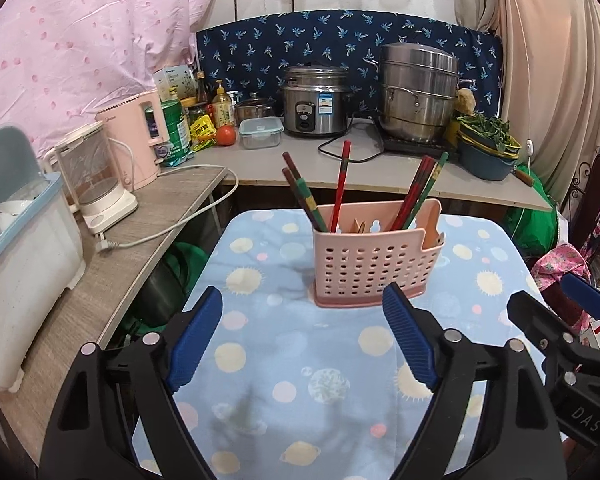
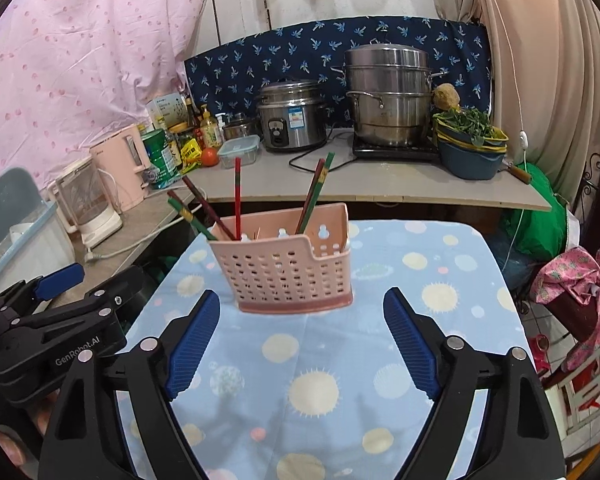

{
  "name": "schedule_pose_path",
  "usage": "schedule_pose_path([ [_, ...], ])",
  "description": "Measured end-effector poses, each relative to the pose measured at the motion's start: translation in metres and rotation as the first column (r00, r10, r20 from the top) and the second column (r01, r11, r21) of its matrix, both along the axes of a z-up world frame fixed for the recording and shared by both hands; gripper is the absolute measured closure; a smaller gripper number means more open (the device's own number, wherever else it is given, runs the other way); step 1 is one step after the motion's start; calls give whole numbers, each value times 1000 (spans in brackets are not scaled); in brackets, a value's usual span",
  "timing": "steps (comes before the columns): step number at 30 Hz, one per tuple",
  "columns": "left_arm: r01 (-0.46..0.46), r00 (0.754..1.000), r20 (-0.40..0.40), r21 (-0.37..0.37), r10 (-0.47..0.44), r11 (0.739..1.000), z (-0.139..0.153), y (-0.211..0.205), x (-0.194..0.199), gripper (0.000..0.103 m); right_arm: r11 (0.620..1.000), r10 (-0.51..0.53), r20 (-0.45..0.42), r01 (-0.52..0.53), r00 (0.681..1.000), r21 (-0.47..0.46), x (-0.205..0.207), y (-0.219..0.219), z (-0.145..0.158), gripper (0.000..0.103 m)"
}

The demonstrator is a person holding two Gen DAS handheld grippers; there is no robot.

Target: Organize utensils

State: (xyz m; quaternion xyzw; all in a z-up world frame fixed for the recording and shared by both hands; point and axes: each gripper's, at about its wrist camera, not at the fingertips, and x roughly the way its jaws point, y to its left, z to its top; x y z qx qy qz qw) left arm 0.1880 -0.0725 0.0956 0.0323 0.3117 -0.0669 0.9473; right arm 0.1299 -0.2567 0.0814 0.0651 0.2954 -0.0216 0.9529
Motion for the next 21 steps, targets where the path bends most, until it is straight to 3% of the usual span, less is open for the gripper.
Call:
schedule_pose_path([
  [2, -12, 1000, 6, 7, 12, 1000, -2, 3, -7, 16, 1000, -7, -8, 6, 1000, -8, -6, 1, -4, 19],
  [8, -25, 1000, 16, 22, 24, 999, -8, 8, -26, 10, 1000, -23, -23, 22, 999, -21, -22, 1, -13, 18],
  [11, -30, 999, 14, 27, 29, 999, -10, 9, -31, 8, 999, -39, -16, 39, 999, -39, -31, 1, -16, 14],
  [13, -33, 999, 10, 32, 33, 999, -13, 10, -36, 7, 997, -51, -15, 50, 999, -57, -36, 1, -19, 6],
  [21, -65, 998, -18, 39, 66, 997, -25, 18, -46, 7, 994, -76, -1, 76, 997, -76, -51, 0, -26, 6],
])
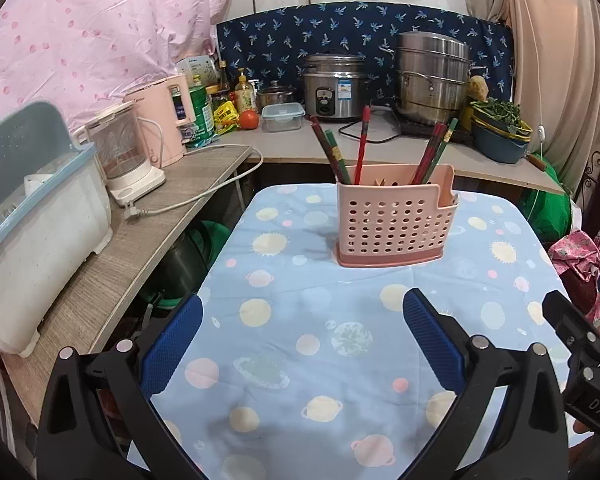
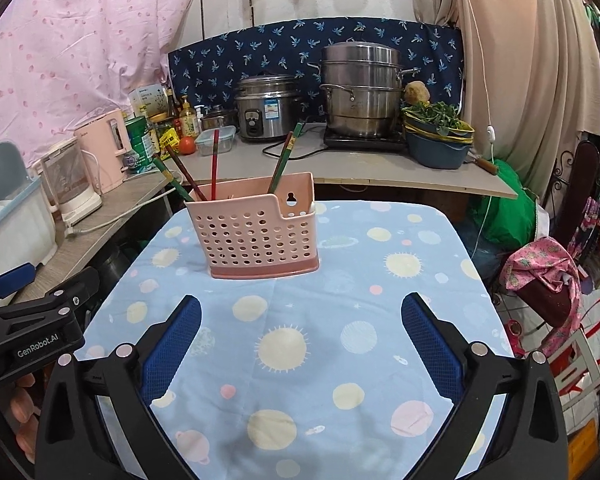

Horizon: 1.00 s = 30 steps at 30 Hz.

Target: Organize utensils

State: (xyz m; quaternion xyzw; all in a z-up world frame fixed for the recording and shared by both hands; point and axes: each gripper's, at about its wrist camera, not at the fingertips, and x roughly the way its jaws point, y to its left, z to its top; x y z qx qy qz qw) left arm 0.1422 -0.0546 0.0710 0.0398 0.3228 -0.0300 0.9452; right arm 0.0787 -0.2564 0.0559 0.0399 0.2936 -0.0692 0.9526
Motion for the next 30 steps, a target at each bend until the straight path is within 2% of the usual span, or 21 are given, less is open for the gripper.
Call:
schedule_pose_path([
  [8, -33, 999, -32, 12, 33, 999, -14, 7, -7, 7, 1000, 15, -21, -14, 1000, 18, -8, 2, -8, 6],
  [30, -29, 998, -58, 30, 31, 999, -28, 2, -18, 7, 999, 29, -60, -28, 998, 16, -14, 14, -23, 6],
])
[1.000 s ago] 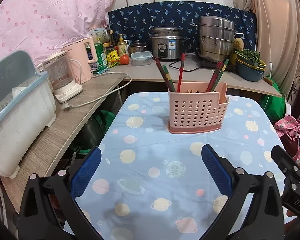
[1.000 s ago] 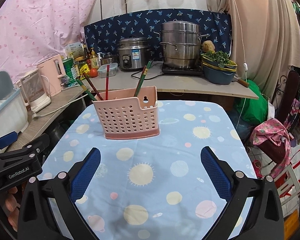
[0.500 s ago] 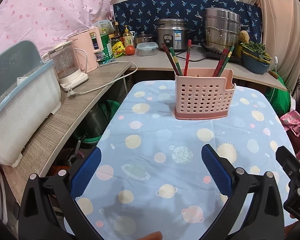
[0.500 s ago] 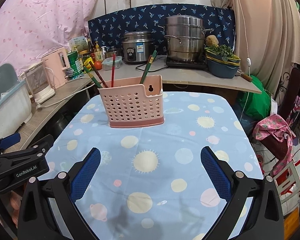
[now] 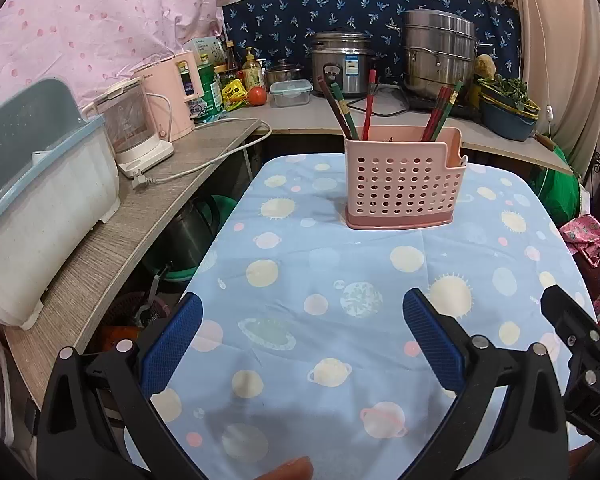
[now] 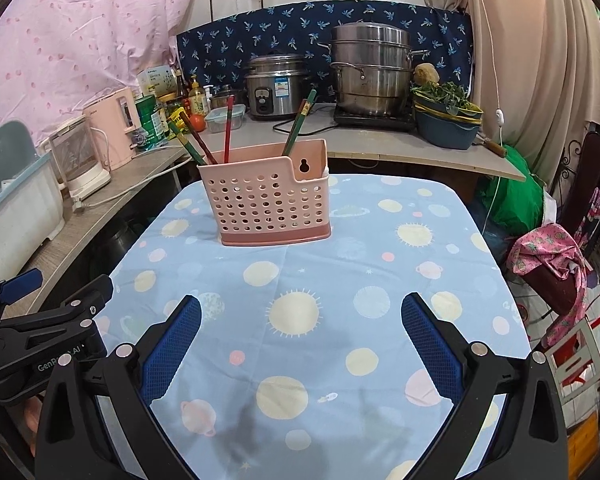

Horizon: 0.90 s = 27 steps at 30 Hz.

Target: Organize utensils

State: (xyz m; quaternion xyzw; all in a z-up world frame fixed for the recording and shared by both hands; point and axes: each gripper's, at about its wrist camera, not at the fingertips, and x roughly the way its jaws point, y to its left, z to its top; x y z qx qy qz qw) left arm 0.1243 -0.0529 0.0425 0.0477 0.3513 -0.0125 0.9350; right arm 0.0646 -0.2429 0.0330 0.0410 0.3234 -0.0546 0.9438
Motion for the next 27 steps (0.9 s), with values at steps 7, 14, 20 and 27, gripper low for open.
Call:
schedule_pose_path([
  [7, -22, 1000, -15, -18, 21, 1000, -5, 5, 1, 7, 1000, 6, -9, -6, 1000, -2, 1, 4, -3, 6],
  [14, -29, 999, -21, -20, 29, 999, -6, 8, 3, 7, 1000, 9, -15, -9, 1000, -4, 3, 6, -6, 6],
  [20, -23, 999, -27, -16, 22, 1000, -7, 7, 4, 7, 1000, 5, -20, -5, 1000, -4, 4, 6, -9, 6],
  [27, -20, 999, -31, -10, 19, 1000, -8, 4, 4, 7, 1000, -1, -31, 1, 1000, -4, 5, 4, -13, 6],
])
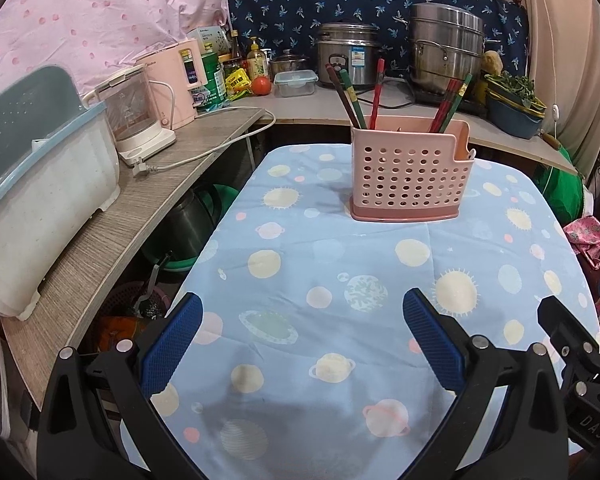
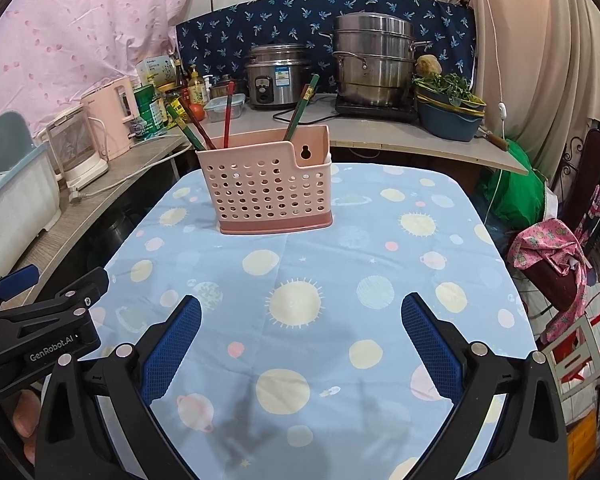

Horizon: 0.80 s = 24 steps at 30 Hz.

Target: Organize utensils

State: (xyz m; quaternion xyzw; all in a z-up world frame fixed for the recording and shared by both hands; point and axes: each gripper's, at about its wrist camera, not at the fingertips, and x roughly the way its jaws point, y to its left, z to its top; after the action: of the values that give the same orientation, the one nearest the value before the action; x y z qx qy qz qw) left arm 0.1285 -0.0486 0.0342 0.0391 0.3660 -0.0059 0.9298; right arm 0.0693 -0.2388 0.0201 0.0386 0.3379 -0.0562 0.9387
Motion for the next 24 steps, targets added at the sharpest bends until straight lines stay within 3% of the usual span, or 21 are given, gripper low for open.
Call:
schedule_pose_path([
  [24, 25, 1000, -2, 26, -25, 999, -4, -8, 1, 7, 1000, -11, -15, 11, 1000, 1, 3, -3, -4, 6],
])
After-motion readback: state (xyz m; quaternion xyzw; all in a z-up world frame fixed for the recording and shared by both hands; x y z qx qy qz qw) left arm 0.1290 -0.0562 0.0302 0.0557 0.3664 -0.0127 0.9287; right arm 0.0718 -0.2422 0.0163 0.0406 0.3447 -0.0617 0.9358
